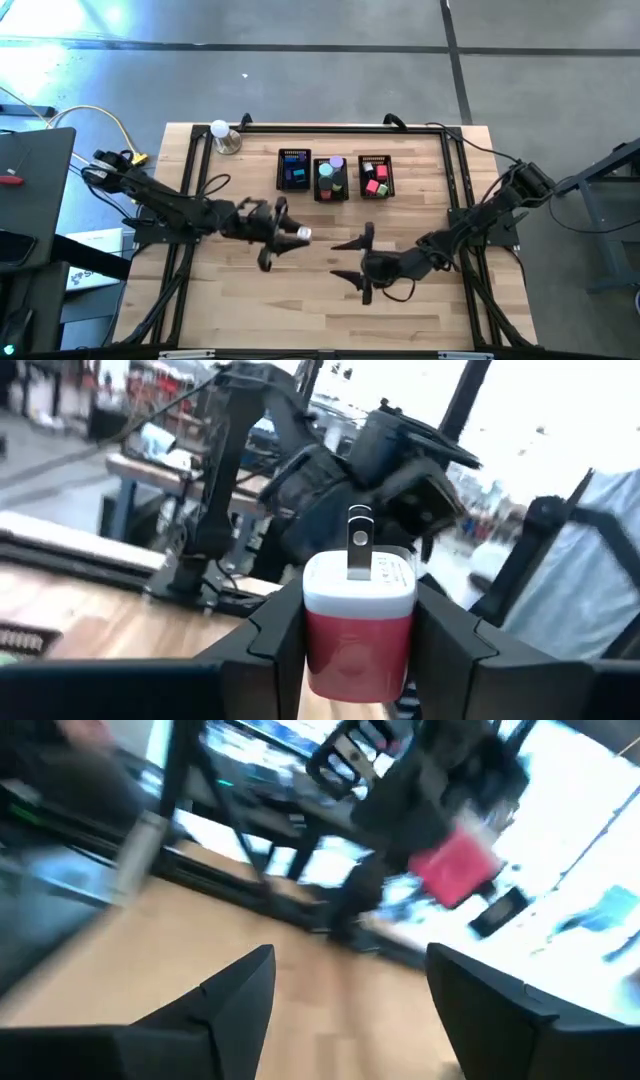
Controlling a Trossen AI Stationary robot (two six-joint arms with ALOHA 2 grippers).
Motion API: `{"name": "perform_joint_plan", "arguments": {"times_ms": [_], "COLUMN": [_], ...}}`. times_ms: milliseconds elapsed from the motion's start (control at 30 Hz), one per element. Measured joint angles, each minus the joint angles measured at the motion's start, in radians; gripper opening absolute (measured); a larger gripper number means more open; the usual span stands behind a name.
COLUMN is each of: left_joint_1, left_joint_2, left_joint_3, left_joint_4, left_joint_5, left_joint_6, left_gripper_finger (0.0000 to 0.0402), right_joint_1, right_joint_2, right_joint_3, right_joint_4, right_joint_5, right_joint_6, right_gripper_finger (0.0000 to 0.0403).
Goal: Pick & Place Office items
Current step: Put the pink charger adapter into the right black bin
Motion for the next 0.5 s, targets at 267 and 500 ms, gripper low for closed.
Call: {"name": "perform_joint_plan", "arguments": {"times_ms": [267, 500], "left_joint_1": [0.121, 0.232], "left_joint_2": [0.053, 0.080], "left_joint_3": [0.001, 0.001], "left_joint_4": [0.030, 0.086], "left_joint_5": [0.147, 0.273], "left_joint_6": [-0.174, -0.210], "left_gripper_finger": [0.0125, 0.0125], "right_joint_1": [-0.024, -0.114], "right_joint_2": [0.000, 0.000], "right_joint_3": [0.000, 0.000], "right_joint_4": [0.115, 0.100], "right_joint_5": [0.231, 0.125], "right_joint_6": [-0.434, -0.562], "right_gripper_finger": [0.0248, 0.0248]}}
